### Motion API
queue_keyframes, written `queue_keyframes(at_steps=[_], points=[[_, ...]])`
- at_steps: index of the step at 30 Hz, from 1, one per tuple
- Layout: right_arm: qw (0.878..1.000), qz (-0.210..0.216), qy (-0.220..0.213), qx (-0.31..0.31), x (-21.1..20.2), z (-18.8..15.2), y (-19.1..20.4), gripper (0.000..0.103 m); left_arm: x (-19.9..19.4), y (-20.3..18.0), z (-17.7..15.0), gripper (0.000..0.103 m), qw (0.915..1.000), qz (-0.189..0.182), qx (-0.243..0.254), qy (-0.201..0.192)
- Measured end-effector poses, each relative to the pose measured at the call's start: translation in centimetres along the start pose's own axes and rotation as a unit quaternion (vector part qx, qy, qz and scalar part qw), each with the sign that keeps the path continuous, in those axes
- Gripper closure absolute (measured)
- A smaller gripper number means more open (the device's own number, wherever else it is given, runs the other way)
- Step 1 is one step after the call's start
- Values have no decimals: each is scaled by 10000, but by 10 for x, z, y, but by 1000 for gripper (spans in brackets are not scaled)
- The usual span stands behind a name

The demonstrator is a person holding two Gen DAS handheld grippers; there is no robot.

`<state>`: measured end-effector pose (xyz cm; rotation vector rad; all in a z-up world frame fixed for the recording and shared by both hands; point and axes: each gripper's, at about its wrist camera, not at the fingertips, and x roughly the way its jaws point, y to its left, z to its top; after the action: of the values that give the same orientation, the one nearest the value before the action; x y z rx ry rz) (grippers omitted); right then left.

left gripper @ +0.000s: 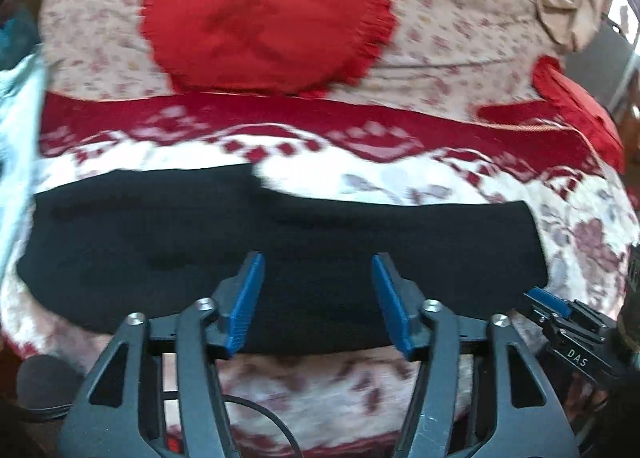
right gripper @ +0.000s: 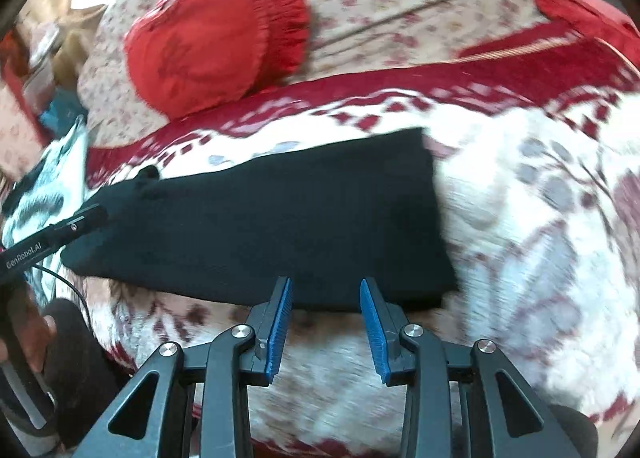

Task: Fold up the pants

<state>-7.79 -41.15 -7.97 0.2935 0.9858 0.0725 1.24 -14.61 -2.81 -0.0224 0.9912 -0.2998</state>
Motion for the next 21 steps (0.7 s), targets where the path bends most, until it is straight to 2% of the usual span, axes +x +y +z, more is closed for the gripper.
queue_keyframes(at_steps=[5,9,14,16,18,21], points=[[9989,-245,-79,397,-14,-3,-26,65,22,-42,16,43,9983,-368,365,253],[9948,72,-183,998,-18,-7,-48,55,37,-74,30,43,9949,-694,628,378],[9924,239,-74,1208,-5,-11,-55,54,58,-123,42,43,9841,-1098,1268,590],[9922,350,-66,1191,-2,-9,-54,54,65,-140,43,43,9786,-1146,1575,660],[9924,386,-62,1170,3,-7,-53,54,78,-157,45,43,9738,-1005,1908,721],[9916,469,-109,1199,8,-5,-53,54,93,-171,49,43,9693,-1037,2067,835]])
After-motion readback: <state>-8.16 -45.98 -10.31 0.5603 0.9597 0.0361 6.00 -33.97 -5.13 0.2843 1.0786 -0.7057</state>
